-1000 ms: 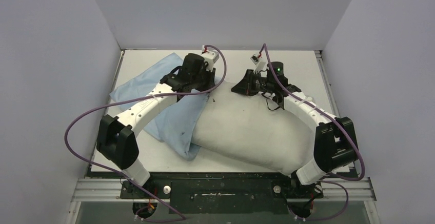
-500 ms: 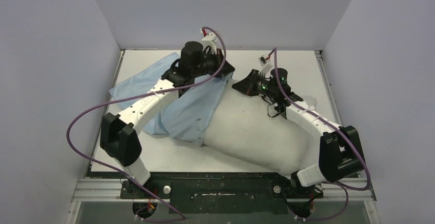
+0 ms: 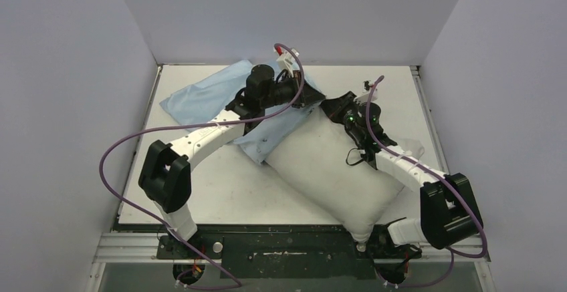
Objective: Put the pillow into the pillowcase
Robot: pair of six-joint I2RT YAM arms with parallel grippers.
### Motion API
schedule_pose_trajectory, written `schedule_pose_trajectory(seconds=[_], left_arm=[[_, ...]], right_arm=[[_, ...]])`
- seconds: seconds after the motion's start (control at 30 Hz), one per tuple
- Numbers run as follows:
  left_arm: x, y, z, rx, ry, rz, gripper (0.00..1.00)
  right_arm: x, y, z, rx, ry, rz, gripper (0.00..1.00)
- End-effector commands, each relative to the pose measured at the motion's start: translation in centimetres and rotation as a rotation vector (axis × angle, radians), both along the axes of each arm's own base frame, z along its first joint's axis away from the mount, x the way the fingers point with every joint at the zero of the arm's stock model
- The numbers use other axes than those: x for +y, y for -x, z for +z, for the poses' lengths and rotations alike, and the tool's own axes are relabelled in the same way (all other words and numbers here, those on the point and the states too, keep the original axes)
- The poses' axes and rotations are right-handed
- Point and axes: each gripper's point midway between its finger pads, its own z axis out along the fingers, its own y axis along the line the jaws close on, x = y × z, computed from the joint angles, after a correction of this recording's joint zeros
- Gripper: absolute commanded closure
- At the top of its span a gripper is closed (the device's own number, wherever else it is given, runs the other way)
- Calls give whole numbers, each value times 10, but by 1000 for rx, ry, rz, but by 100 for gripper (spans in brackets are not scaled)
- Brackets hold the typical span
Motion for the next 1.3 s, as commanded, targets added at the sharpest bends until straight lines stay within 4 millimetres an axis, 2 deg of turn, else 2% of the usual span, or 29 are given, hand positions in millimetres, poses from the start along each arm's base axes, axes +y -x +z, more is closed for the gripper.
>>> schedule_pose_trajectory(seconds=[0.0, 0.07, 0.13, 0.27, 0.33, 0.4, 0.53, 0.67, 0.73, 0.83, 0.93, 0.97, 1.1, 1.27], left_arm=[[-5, 20, 36, -85, 61, -131, 97], [8, 11, 31, -74, 29, -111, 83], [30, -3, 28, -64, -3, -64, 67], [83, -27, 15, -64, -98, 67, 48], [110, -34, -4, -66, -233, 157, 43], [132, -32, -20, -76, -362, 211, 38], [159, -20, -36, -91, -465, 267, 34], [177, -1, -53, -70, -488, 310, 33], [182, 10, -60, -68, -467, 322, 32], [190, 24, -70, -74, -436, 354, 21], [198, 32, -83, -73, -430, 386, 4], [200, 35, -90, -69, -435, 389, 3], [199, 42, -100, -89, -406, 375, 3], [193, 45, -113, -80, -362, 354, 4]], right_arm=[[-22, -17, 40, -107, -52, -130, 89], [-28, -15, 37, -84, -5, -135, 77], [-36, -9, 35, -74, 52, -140, 59], [-46, 6, 35, -60, 174, -112, 32], [-45, 15, 36, -62, 236, -69, 22], [-43, 22, 42, -75, 306, -23, 14], [-35, 36, 46, -77, 448, 89, 1], [-23, 54, 46, -101, 621, 219, 0], [-15, 66, 38, -121, 766, 337, 0], [-18, 71, 30, -102, 1013, 389, 0], [-6, 82, 25, -124, 1153, 441, 0], [3, 89, 23, -149, 1193, 462, 0], [28, 101, 14, -218, 1265, 498, 0], [43, 104, -10, -216, 1349, 540, 0]])
